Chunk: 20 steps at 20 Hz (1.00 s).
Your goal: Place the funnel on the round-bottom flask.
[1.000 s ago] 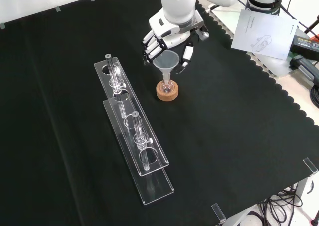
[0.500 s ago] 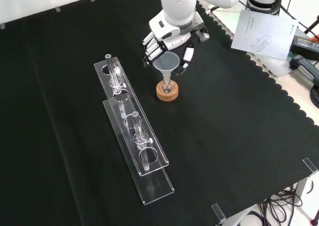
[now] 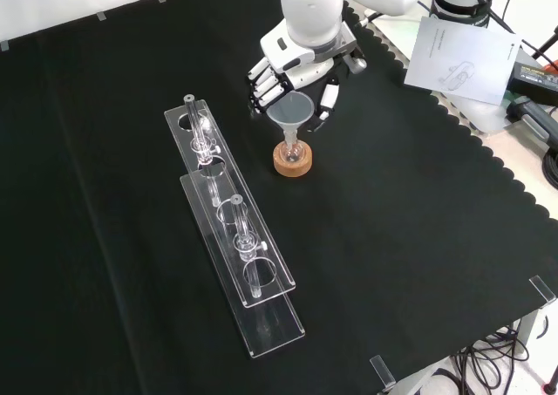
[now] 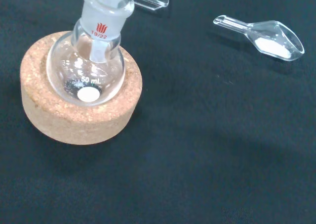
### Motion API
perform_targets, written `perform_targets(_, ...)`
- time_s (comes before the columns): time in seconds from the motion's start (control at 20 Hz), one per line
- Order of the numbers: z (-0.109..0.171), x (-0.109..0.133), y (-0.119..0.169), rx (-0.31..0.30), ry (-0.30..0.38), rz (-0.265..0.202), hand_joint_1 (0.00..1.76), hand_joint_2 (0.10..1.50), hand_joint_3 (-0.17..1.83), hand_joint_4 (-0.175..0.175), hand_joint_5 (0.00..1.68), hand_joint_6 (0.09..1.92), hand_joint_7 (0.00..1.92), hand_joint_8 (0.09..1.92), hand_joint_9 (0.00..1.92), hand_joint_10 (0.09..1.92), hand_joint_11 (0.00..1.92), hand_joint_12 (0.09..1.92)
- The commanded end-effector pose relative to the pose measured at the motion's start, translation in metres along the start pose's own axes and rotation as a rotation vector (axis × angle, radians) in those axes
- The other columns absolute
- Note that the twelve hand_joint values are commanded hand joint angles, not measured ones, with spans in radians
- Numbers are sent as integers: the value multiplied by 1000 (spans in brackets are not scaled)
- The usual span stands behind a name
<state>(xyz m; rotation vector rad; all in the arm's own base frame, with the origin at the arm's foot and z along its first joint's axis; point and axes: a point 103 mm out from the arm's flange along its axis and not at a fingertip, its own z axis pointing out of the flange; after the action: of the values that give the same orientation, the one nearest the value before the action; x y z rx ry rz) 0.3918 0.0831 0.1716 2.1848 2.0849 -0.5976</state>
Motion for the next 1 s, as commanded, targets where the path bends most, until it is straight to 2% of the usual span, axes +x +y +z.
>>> perform_targets(0.05,3,4,0,15,-7,-1,684,808,510,-89,394,595,353,871,614,735,403,1310)
perform_targets(0.55,2,6,-4,3,9,-27,611,749,497,-89,368,509,293,851,562,732,373,1322)
perform_targets(0.7,2,5,-5,30,25,-29,565,722,456,-83,307,380,121,786,397,745,254,1374)
perform_targets(0.8,2,3,-5,52,39,-28,490,696,377,-70,192,195,31,469,150,799,87,1440)
perform_targets(0.9,1,1,-7,51,46,-36,430,673,315,-61,106,87,6,180,37,778,21,1450)
perform_targets(0.95,1,0,-8,44,48,-38,410,664,289,-57,79,87,2,93,17,751,9,1445)
perform_targets(1.0,0,-2,-10,17,54,-42,391,656,265,-55,59,87,0,87,7,717,4,1439)
